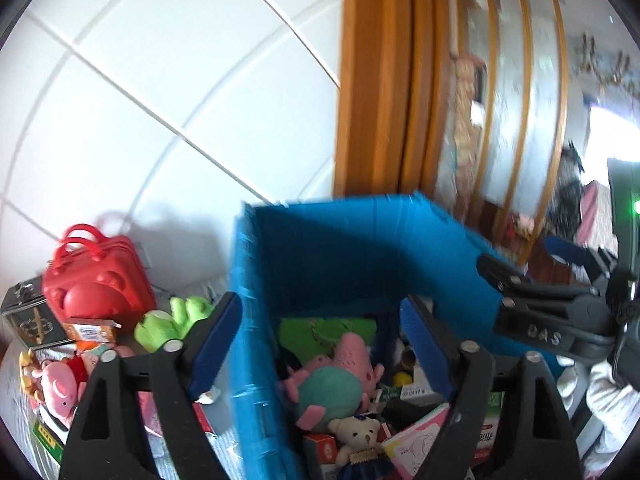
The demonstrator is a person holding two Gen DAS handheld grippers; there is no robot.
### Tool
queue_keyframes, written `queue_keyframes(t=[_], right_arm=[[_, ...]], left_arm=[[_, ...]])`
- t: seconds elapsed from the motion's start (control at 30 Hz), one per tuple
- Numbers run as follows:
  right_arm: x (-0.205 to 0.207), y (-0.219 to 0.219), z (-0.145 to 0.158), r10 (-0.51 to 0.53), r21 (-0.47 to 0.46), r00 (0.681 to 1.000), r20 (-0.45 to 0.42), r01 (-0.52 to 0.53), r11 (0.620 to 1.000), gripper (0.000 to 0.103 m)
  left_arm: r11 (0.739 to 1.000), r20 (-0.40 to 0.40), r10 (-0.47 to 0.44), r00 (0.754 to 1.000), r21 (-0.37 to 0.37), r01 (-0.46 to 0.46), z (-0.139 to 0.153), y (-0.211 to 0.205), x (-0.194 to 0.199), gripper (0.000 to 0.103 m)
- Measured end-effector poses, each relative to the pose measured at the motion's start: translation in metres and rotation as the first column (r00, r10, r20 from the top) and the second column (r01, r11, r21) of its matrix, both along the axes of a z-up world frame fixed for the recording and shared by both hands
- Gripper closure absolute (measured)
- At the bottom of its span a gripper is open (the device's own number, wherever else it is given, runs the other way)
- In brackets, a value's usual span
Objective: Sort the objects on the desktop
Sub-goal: 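Withdraw both tools from the crate back toward the pile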
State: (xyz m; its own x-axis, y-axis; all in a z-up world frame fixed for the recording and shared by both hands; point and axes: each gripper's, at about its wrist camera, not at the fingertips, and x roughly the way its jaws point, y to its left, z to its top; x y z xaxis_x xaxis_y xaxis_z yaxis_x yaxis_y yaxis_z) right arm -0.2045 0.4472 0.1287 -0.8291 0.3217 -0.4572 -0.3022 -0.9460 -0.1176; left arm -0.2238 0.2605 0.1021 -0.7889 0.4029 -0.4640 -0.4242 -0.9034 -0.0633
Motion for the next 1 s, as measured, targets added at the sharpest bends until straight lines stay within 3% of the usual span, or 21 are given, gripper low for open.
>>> queue_keyframes(t=[0.07,0.13,0.3,0.47,0.73,1.0], right_arm=[[0.012,-0.020,0.009,0.030,0.026,0.999,-0.036,-0.029,0.999,0.000],[0.020,-0.037,0.012,0.061,0.042,0.997,-0.053,-0.059,0.997,0.000],[0.037,-0.086,0.014,0.160,0.025,0.982,-0.098,-0.158,0.987,0.000],[0.046,-0.142,0.005,0.259,-0.001,0.958,-0.123,-0.261,0.965,0.000],[0.048,-0.230,-0.022,0.415,-0.043,0.903,-0.107,-0.421,0.906,0.000],[0.036,-0.302,-0.070,0.528,-0.090,0.847,-0.058,-0.531,0.843,0.000]], left_arm=[[0.999,-0.047,0.027,0.999,0.018,-0.026,0.005,-0.023,0.013,0.009],[0.998,-0.076,0.056,0.996,0.019,-0.055,0.004,-0.040,0.022,0.006],[0.986,-0.128,0.163,0.978,0.001,-0.164,-0.009,-0.093,0.042,0.006],[0.956,-0.157,0.276,0.948,-0.054,-0.288,-0.034,-0.150,0.056,0.006],[0.897,-0.050,0.436,0.898,-0.057,-0.439,-0.082,-0.256,0.056,0.006],[0.813,0.088,0.580,0.810,-0.107,-0.572,-0.163,-0.350,0.049,0.006]])
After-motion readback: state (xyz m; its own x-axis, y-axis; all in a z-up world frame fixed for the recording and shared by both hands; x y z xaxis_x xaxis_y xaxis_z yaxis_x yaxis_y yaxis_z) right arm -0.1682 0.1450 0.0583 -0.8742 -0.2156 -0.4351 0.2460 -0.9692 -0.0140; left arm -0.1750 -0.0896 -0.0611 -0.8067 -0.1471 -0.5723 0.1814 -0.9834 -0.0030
